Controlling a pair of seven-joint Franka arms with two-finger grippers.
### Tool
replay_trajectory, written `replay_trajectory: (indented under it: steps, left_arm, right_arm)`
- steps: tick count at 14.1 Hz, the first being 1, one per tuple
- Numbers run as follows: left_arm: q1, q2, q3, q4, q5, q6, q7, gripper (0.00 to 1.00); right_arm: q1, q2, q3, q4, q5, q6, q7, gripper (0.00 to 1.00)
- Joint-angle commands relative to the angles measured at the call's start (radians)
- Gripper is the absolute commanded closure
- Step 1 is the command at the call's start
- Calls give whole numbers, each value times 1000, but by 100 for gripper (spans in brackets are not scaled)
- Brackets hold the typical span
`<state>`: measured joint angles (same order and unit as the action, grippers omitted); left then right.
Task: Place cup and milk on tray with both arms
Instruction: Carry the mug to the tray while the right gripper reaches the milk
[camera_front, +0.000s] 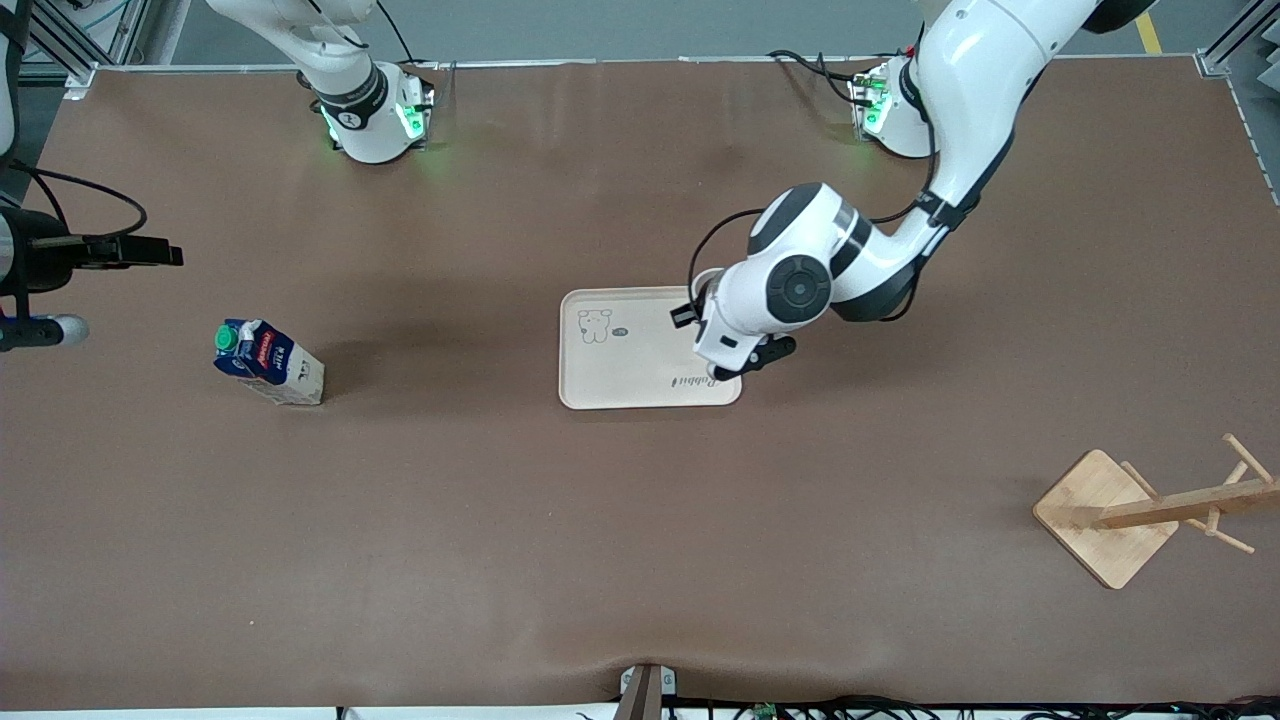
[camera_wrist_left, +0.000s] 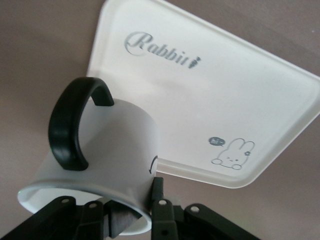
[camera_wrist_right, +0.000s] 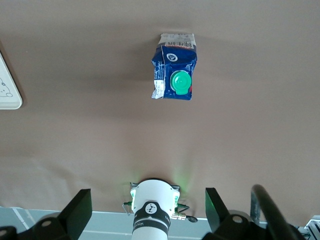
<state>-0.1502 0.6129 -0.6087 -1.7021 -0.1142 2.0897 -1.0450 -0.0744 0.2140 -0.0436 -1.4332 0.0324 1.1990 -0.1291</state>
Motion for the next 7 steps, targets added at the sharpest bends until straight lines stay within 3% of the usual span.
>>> replay_trajectory:
  steps: [1, 5, 7]
  left_arm:
    - [-35, 79, 12, 78, -16, -30, -30, 100]
    - [-35, 131, 15, 90, -15, -30, -70, 100]
    - [-38, 142, 35, 91, -15, -31, -95, 100]
  right_arm:
    - [-42, -7, 13, -6, 3, -9, -4, 0]
    - [-51, 53, 13, -79, -2, -16, 23, 0]
    - [-39, 80, 13, -96, -2, -3, 153, 0]
